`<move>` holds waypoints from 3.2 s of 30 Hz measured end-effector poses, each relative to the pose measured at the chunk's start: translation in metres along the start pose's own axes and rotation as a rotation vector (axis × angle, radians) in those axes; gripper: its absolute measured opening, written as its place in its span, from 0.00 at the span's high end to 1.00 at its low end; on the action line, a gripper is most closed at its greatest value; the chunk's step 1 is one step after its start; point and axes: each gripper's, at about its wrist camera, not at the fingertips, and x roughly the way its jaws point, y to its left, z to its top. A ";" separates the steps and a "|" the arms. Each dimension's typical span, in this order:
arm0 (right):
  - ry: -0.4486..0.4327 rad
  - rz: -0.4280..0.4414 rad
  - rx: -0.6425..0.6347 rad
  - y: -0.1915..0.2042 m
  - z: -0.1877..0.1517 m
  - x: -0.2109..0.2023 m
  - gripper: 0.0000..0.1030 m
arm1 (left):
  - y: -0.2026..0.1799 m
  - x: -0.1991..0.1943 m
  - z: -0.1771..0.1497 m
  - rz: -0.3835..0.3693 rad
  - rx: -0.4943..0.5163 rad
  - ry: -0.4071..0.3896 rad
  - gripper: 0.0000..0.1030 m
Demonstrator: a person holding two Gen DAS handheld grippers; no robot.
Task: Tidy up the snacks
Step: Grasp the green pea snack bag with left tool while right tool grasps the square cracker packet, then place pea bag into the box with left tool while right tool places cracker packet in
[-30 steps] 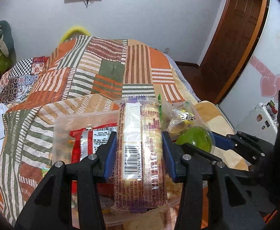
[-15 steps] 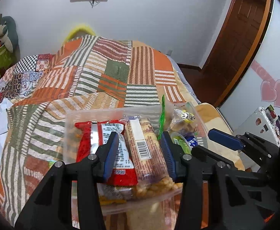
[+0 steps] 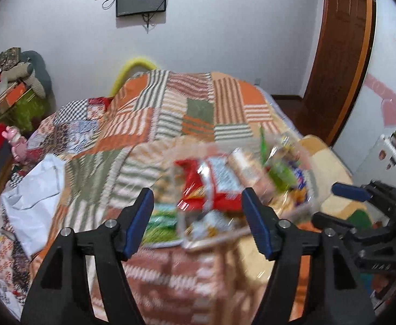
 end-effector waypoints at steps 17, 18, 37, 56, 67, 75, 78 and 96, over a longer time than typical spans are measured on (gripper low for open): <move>0.189 0.011 0.013 0.036 -0.033 0.076 0.27 | 0.081 0.055 -0.073 0.052 -0.122 0.201 0.34; 0.185 0.012 0.020 0.035 -0.033 0.076 0.26 | 0.084 0.060 -0.073 0.047 -0.133 0.206 0.34; 0.228 0.119 0.061 0.032 -0.044 0.088 0.27 | 0.070 0.140 -0.059 0.013 -0.042 0.234 0.32; 0.167 0.063 0.073 0.001 -0.059 0.042 0.51 | 0.083 0.081 -0.081 0.039 -0.076 0.175 0.66; 0.042 0.053 0.090 -0.003 -0.041 0.001 0.51 | 0.048 0.020 -0.052 -0.028 -0.045 0.069 0.66; -0.063 0.012 0.096 -0.016 -0.018 -0.016 0.51 | 0.008 0.013 -0.029 -0.105 -0.015 0.036 0.66; -0.085 -0.010 0.109 -0.028 -0.011 -0.016 0.51 | -0.004 0.022 -0.024 -0.119 -0.006 0.040 0.66; -0.075 -0.062 0.190 -0.065 0.004 0.027 0.51 | -0.021 0.088 -0.015 -0.140 -0.013 0.112 0.66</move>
